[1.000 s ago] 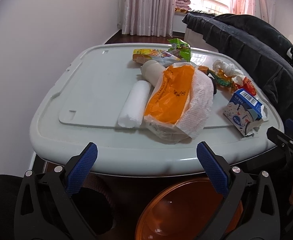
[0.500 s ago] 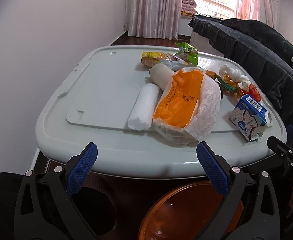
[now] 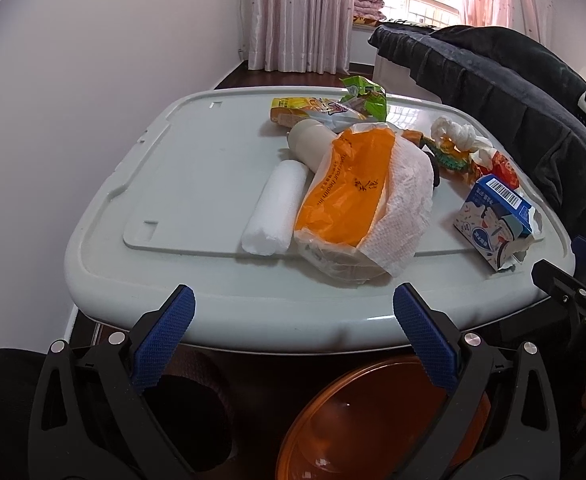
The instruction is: Collect trash
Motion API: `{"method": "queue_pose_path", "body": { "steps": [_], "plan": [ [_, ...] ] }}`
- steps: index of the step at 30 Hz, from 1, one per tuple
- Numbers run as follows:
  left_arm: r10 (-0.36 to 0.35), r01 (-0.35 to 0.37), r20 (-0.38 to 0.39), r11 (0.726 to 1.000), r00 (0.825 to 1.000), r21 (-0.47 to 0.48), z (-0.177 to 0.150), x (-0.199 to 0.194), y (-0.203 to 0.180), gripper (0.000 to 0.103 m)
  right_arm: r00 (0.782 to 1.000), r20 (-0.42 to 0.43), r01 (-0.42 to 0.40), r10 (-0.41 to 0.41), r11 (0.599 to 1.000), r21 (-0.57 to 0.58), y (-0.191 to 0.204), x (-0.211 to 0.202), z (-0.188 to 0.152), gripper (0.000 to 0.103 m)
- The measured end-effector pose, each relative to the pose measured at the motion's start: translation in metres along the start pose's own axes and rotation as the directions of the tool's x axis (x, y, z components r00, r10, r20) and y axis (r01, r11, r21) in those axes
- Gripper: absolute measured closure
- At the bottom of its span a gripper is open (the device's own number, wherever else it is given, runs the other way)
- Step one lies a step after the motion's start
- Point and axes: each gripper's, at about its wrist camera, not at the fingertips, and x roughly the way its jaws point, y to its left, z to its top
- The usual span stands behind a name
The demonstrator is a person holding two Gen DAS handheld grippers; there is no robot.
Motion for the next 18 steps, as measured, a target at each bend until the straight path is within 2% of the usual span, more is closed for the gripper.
{"method": "queue_pose_path", "body": {
  "steps": [18],
  "plan": [
    [-0.001, 0.001, -0.017, 1.0, 1.0, -0.007, 0.0001, 0.0017, 0.0015, 0.006, 1.0, -0.009, -0.01, 0.011, 1.0, 0.006, -0.0009, 0.0017, 0.0005, 0.005]
  ]
}}
